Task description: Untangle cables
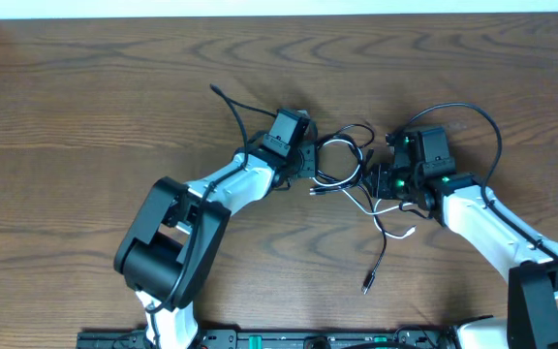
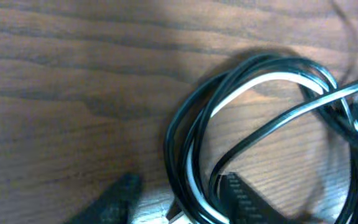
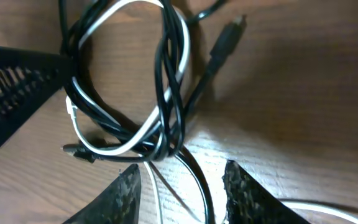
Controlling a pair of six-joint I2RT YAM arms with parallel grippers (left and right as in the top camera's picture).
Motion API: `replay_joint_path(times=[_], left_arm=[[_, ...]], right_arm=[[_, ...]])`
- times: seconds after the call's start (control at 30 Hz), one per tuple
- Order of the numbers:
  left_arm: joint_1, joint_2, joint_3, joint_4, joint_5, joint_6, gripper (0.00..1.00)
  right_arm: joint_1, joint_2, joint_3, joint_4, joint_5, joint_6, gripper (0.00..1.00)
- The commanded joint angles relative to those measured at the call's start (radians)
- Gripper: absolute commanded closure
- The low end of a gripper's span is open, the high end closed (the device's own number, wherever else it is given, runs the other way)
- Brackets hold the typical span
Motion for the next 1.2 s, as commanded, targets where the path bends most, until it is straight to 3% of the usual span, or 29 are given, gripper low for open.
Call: replay_joint_path(times=[0.0,0.33,0.63,0.9,1.17], left_arm=[[-0.003,0.063,-0.011,-0.055,0.011,-0.008,0.69],[-0.012,0.016,-0.011,-0.272,0.068,-0.008,0.72],[-0.078,0.016,-0.011,-0.32,0.118,-0.034,0.72],[-0.087,0.016,-0.011,-0.343,0.114,-0.034,0.73],[-0.087,0.016,-0.011,-0.367,0.095,-0.033,0.72]], right_arm=[[0.03,-0.011,0.015,0.023,0.038,-0.01,0.59],[0.079,-0.01,0.003,0.024,0.154,-0.016,0.59],[0.114,-0.01,-0.004,0.03,0.163,-0.056,0.57],[0.122,-0.01,-0.017,-0.074,0.364,-0.065,0.59],[0.121,-0.006,-0.038,-0.068,0.406,-0.087,0.59]])
